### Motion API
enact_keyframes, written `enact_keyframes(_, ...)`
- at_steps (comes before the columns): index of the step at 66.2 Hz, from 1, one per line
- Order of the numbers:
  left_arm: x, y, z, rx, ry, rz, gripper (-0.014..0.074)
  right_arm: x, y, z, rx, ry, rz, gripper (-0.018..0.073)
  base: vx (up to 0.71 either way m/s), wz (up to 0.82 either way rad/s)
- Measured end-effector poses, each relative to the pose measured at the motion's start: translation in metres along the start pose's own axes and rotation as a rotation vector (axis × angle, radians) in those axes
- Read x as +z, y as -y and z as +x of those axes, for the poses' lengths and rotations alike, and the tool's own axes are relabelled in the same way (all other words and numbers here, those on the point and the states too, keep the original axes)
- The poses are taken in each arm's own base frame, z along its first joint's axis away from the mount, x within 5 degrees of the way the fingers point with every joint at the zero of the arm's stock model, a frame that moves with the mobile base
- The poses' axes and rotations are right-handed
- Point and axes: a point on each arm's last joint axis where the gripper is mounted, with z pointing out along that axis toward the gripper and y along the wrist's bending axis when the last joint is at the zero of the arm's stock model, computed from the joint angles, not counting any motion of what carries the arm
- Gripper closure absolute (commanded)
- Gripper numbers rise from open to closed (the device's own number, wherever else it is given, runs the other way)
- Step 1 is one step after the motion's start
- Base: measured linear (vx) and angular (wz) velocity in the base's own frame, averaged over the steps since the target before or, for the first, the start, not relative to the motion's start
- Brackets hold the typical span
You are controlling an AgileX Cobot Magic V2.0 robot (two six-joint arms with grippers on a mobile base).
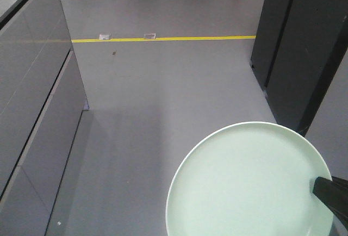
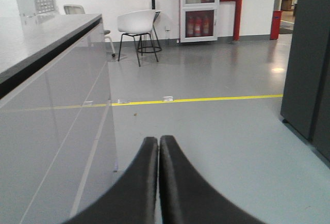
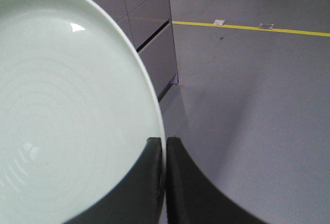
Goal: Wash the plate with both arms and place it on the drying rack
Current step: 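Drive along the aisle and turn toward the sink counter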
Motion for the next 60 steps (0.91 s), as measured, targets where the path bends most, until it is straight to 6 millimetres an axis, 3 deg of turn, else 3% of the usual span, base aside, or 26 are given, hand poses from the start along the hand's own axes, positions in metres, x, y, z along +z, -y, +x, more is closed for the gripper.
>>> enact_keyframes(60, 0.0, 0.0, 0.0, 0.0, 0.0, 0.0, 0.0602, 0.0, 0.0, 0.0, 0.0, 0.0, 0.0, 0.0561, 0.16, -0.35)
